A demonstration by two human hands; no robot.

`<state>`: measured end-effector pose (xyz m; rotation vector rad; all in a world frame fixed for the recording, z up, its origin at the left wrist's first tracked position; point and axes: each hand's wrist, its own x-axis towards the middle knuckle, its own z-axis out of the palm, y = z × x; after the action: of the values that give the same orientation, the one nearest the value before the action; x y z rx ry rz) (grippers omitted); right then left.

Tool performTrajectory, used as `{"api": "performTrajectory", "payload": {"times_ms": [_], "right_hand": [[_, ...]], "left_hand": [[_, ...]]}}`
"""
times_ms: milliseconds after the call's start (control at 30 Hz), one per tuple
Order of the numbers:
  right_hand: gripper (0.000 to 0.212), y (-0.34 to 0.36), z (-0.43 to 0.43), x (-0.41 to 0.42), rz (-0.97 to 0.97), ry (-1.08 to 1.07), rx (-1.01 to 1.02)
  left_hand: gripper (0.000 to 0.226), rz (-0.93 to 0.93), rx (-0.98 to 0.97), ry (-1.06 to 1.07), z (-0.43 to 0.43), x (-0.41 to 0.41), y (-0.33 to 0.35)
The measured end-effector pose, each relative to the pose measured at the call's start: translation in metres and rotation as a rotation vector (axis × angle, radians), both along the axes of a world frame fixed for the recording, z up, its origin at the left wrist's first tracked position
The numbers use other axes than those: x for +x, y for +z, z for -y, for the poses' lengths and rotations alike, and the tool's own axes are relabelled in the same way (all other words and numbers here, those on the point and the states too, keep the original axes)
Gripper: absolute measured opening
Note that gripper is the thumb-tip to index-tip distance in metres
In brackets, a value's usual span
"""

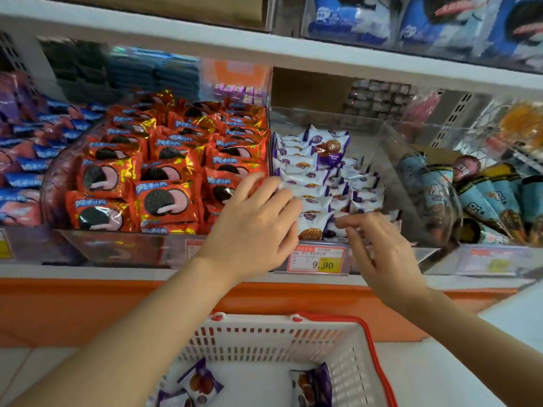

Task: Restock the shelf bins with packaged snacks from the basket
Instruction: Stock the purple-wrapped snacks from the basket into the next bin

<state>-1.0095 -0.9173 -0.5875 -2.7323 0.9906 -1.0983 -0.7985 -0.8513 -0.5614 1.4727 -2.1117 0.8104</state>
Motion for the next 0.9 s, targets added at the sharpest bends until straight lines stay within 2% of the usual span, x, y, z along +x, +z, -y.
{"api": "performTrajectory", "payload": {"times_ms": [100,167,267,333,500,667,733,833,900], "right_hand": [[0.018,-0.007,-0.010,-0.007,0.032,0.119,-0.129],[0.014,-0.013,-0.020,-0.011,0.041,0.180,-0.204],[0.016,-0.034,-0.038,-0.014,0.026,0.246,-0.164],[0.012,-0.060,-0.051,-0.017,-0.038,0.259,-0.069],[0.014,-0.141,-0.082,-0.038,-0.247,0.157,0.293],[0.036,-0.204,-0.104,-0.047,-0.597,-0.074,0.706],[0.043,-0.223,-0.109,-0.045,-0.749,-0.117,0.801],[0.050,-0.245,-0.116,-0.043,-0.863,-0.160,0.896],[0.053,-0.255,-0.120,-0.043,-0.994,-0.146,0.874]], "left_hand": [[0.022,0.030,-0.044,-0.026,-0.009,-0.008,-0.010],[0.026,-0.015,-0.103,-0.054,-0.017,-0.017,-0.018],[0.029,-0.095,-0.130,-0.090,-0.034,-0.028,-0.040],[0.024,-0.135,-0.068,-0.090,-0.051,-0.032,-0.064],[0.018,-0.230,0.195,-0.022,-0.102,-0.030,-0.147],[0.025,-0.271,0.696,0.157,-0.148,-0.013,-0.226],[0.021,-0.334,0.855,0.267,-0.160,-0.007,-0.247],[0.047,-0.388,1.147,0.412,-0.175,-0.004,-0.266],[0.053,-0.383,1.239,0.457,-0.186,-0.001,-0.281]]}}
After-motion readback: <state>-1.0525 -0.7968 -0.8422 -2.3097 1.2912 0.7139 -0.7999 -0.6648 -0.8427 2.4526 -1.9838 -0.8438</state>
